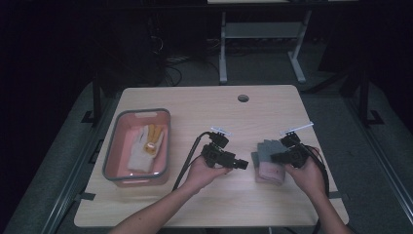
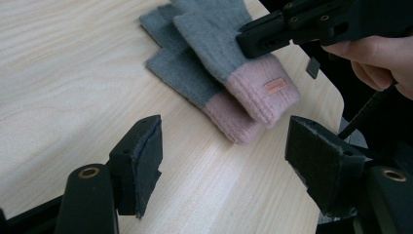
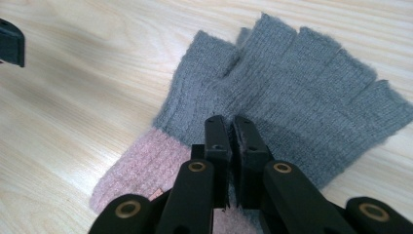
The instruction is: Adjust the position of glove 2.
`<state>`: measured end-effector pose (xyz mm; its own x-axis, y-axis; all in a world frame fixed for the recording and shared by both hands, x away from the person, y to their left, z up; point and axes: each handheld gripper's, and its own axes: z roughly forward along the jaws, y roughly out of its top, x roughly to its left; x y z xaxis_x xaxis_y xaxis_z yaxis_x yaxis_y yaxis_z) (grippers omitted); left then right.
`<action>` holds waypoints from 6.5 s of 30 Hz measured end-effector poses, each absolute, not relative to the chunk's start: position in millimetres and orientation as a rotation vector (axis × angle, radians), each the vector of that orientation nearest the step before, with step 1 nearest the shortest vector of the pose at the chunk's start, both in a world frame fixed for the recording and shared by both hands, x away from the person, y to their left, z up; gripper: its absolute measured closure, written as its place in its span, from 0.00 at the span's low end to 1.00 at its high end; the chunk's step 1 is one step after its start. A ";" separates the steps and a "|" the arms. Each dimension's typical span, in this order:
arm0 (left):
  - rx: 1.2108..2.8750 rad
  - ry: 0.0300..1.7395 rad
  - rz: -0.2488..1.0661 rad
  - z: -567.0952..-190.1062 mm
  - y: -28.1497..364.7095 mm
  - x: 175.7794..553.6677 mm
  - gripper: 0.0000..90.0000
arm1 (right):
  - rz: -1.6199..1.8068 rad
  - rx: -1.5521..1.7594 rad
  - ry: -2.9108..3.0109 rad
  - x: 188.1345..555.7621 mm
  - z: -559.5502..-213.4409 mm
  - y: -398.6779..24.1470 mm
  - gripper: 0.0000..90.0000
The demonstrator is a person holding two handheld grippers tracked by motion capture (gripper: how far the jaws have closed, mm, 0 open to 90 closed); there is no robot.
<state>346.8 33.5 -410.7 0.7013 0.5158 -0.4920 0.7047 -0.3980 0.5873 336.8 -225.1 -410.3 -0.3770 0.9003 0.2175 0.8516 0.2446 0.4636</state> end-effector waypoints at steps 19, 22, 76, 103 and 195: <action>2.104 0.946 -0.371 -432.0 3.7 347.3 0.35 | 0.882 1.736 2.388 342.8 -412.0 -232.3 0.79; 2.083 0.963 -0.404 -435.3 -0.4 348.1 0.39 | 0.935 1.773 2.353 341.7 -410.8 -241.2 0.72; 2.001 1.093 -0.657 -475.7 -29.2 359.7 0.70 | 1.315 2.172 2.109 329.5 -472.0 -287.4 0.86; 1.954 1.058 -0.603 -459.4 5.9 362.2 0.74 | 1.391 2.156 2.147 339.6 -445.1 -264.9 0.88; 1.852 1.134 -0.322 -363.9 183.4 363.5 0.77 | 1.578 1.858 2.415 400.0 -353.4 -95.9 0.89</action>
